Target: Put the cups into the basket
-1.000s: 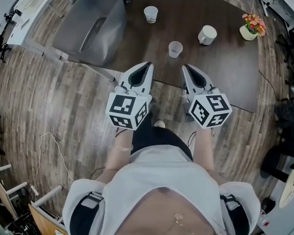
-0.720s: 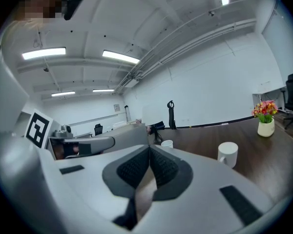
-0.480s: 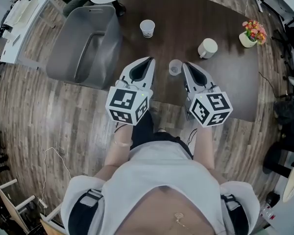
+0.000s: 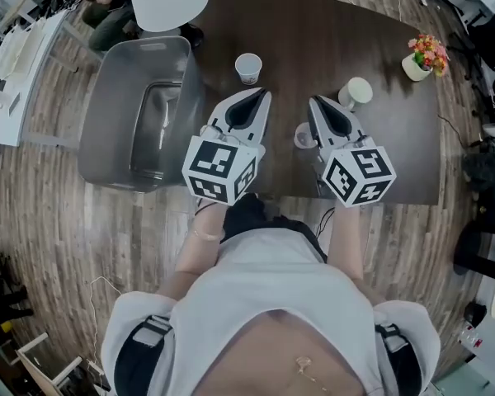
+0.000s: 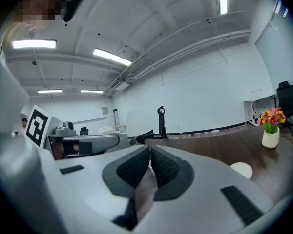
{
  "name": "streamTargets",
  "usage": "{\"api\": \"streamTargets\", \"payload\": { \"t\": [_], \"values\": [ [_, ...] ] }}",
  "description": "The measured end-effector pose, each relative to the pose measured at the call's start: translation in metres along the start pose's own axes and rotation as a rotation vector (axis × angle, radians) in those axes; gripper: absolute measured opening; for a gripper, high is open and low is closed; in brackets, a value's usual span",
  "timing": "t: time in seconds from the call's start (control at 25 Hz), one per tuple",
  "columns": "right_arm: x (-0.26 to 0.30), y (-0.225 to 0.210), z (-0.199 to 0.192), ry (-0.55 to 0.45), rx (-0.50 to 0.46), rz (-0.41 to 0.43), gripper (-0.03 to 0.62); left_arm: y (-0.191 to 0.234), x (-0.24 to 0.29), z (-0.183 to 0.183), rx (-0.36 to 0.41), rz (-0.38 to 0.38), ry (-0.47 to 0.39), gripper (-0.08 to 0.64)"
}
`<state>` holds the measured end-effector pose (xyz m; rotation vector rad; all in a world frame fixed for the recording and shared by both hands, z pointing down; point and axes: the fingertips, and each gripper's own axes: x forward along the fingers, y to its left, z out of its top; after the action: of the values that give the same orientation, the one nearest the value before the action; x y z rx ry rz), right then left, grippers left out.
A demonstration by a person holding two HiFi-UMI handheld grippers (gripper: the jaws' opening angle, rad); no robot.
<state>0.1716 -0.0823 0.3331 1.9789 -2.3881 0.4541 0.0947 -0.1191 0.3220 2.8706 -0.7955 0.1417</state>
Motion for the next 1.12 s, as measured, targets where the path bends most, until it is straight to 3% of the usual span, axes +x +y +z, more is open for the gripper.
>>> {"api": "streamTargets", "payload": {
  "t": [0.24,0.4,0.6,0.88,1.12],
  "values": [
    [0.016,0.000,-0.015,0.067,-0.050,-0.040,0.027,0.001,0.017,-0.020,-0.032,-0.072,0.047,0.009],
    [0.021,-0.006,-0.026,0.134,-0.027,-0.006,0.202,0.001,0.024,-0.033,-0.075,-0.075,0.081,0.009],
    [0.028,-0.003,-0.048,0.264,-0.066,0.058,0.335,0.007,0.030,-0.046,-0.124,-0.035,0.109,0.009],
    [0.022,-0.013,-0.067,0.388,-0.153,0.103,0.339,0.010,0.038,-0.055,-0.160,0.017,0.133,0.009],
    [0.020,-0.020,-0.113,0.513,-0.152,0.125,0.339,0.006,0.040,-0.089,-0.195,0.043,0.207,0.009]
  ]
}}
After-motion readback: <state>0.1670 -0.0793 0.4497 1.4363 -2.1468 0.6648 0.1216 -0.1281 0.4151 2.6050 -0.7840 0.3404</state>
